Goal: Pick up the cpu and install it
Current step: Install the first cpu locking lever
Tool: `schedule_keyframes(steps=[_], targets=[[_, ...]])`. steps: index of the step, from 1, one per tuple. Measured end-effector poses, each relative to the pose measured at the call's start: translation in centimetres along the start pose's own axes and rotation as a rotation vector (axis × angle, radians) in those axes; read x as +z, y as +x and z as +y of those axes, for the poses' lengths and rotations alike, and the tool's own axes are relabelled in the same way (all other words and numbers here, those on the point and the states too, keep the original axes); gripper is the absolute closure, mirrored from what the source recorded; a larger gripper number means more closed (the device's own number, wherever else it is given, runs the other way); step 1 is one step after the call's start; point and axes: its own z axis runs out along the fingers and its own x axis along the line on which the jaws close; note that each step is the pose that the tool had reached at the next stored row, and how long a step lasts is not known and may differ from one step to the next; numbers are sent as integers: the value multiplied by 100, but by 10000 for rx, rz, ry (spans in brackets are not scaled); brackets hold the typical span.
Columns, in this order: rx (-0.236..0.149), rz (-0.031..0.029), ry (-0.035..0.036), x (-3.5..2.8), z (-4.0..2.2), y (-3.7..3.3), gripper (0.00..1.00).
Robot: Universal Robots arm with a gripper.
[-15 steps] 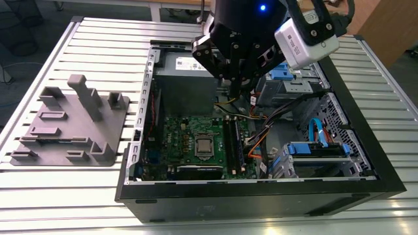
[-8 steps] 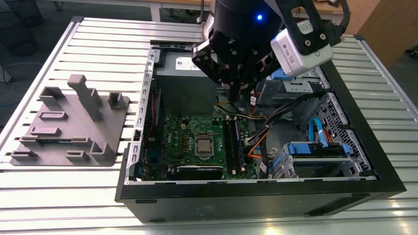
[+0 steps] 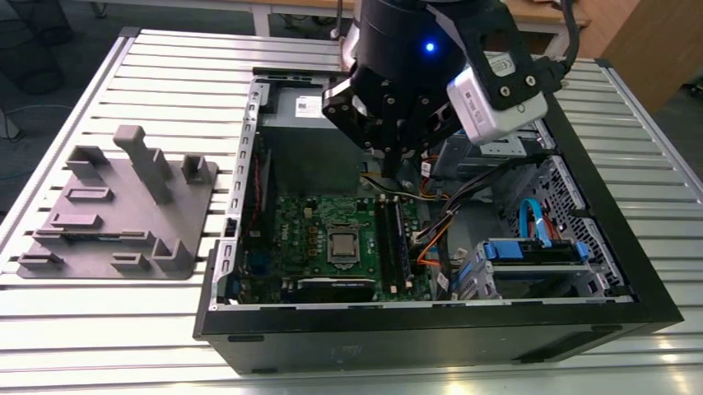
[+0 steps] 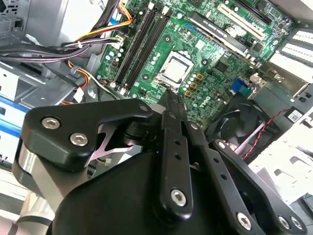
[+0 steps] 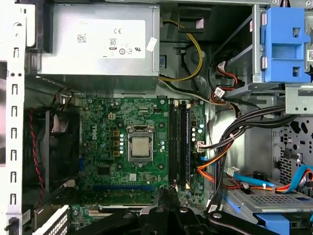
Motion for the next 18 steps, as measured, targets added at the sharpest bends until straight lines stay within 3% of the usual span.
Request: schedule_keyframes(steps=[5, 12, 18], targets=[[362, -5, 15, 50, -1, 2, 89], [389, -6, 16, 55, -1, 2, 89], [394, -6, 15, 151, -4, 7, 89]])
